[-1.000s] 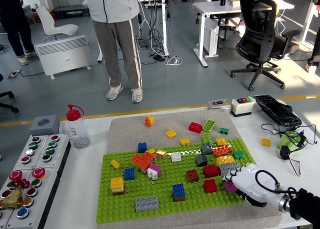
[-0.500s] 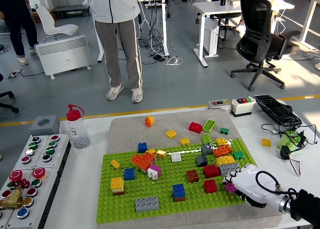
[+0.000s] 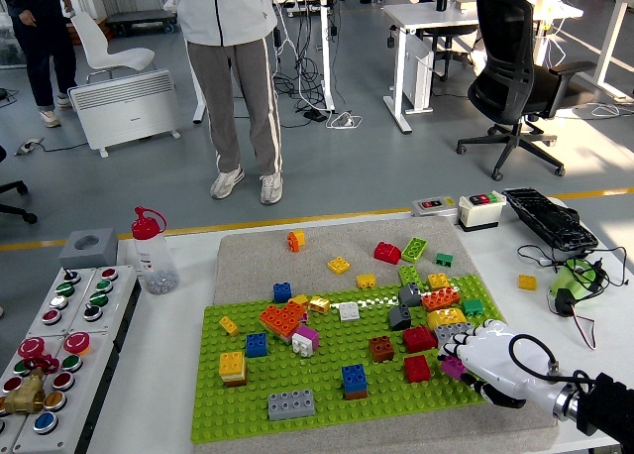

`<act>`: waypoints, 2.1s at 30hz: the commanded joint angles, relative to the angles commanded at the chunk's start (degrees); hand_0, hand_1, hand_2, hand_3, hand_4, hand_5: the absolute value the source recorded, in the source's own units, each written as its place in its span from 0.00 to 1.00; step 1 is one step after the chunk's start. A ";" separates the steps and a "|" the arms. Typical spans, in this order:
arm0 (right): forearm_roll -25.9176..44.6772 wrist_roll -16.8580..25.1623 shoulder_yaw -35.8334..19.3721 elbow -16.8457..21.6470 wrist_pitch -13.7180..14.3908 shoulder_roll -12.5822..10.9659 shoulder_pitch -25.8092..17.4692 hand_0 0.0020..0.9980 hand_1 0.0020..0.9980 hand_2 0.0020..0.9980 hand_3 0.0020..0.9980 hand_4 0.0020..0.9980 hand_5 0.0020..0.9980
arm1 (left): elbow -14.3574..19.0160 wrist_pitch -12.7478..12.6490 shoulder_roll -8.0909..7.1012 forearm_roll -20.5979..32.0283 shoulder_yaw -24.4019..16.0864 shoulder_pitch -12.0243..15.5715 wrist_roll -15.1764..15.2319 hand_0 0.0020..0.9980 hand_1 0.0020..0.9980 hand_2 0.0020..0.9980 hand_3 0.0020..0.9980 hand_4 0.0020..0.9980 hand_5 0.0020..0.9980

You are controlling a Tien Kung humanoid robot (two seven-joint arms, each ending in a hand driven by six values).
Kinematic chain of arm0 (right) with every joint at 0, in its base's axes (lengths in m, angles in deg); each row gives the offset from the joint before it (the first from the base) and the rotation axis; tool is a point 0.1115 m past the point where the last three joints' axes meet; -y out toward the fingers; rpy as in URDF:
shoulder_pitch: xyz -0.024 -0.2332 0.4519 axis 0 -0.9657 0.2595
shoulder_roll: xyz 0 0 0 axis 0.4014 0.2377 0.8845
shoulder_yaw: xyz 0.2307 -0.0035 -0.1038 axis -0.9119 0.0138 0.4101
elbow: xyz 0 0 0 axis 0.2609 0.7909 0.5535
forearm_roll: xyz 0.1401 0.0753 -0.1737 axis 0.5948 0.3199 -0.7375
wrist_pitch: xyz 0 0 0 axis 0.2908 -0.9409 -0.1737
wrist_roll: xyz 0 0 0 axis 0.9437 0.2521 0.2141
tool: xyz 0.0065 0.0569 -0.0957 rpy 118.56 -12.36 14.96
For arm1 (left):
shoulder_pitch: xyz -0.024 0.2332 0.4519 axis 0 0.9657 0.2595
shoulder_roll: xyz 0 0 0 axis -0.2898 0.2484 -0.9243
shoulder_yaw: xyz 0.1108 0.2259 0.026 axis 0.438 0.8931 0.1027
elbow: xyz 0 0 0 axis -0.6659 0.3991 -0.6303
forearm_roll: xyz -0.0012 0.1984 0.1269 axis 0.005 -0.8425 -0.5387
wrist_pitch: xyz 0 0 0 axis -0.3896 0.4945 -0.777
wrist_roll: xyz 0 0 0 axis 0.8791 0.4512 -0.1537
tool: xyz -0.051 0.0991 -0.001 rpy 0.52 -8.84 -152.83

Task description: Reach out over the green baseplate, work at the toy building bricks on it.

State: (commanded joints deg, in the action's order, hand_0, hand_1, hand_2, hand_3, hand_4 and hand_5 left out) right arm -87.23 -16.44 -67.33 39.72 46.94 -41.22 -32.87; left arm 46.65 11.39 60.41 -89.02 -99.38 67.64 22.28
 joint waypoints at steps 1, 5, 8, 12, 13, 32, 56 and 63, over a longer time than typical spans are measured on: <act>0.09 -0.05 -0.24 0.31 0.02 -0.03 -0.07 0.37 0.54 0.58 0.60 0.53 0.00 | 0.00 0.00 -0.01 -0.03 0.00 0.03 0.00 0.70 0.72 0.71 0.64 0.39 1.00; 0.57 -0.64 -1.31 1.88 -0.24 0.05 -0.22 0.37 0.54 0.58 0.60 0.53 0.00 | 0.00 0.01 -0.03 -0.16 -0.06 0.13 0.00 0.70 0.72 0.71 0.64 0.39 1.00; 1.29 -1.57 -2.46 3.56 -0.77 0.52 -0.25 0.37 0.54 0.58 0.60 0.53 0.00 | 0.00 0.02 -0.05 -0.24 -0.11 0.22 -0.02 0.70 0.72 0.71 0.64 0.39 1.00; 2.51 -3.26 -3.98 6.08 -1.65 1.66 -0.16 0.37 0.54 0.58 0.60 0.53 0.00 | 0.00 0.04 -0.07 -0.35 -0.14 0.31 -0.07 0.70 0.72 0.71 0.64 0.39 1.00; 2.75 -3.91 -4.33 6.83 -2.02 2.16 -0.02 0.37 0.54 0.58 0.60 0.53 0.00 | 0.00 0.06 -0.08 -0.34 -0.12 0.33 -0.08 0.70 0.72 0.71 0.64 0.39 1.00; 2.71 -6.13 0.09 8.52 -3.76 8.38 5.30 0.37 0.53 0.58 0.61 0.52 0.00 | 0.00 0.16 -0.18 0.04 0.17 -0.06 -0.11 0.70 0.72 0.71 0.64 0.39 1.00; 0.38 -6.98 7.30 6.72 -5.17 11.03 9.56 0.37 0.53 0.58 0.62 0.54 0.00 | 0.00 0.17 -0.17 -0.12 0.12 -0.05 -0.23 0.69 0.72 0.71 0.63 0.39 1.00; 0.07 -7.27 7.90 6.32 -5.56 11.20 9.77 0.37 0.54 0.58 0.62 0.54 0.00 | 0.00 0.16 -0.17 -0.05 0.11 -0.07 -0.22 0.70 0.72 0.71 0.64 0.39 1.00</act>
State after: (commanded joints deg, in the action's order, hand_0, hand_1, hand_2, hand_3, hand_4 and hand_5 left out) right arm -87.16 -23.71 -59.43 46.04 41.39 -30.03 -23.10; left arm 46.65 11.55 60.24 -89.07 -99.27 67.57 22.06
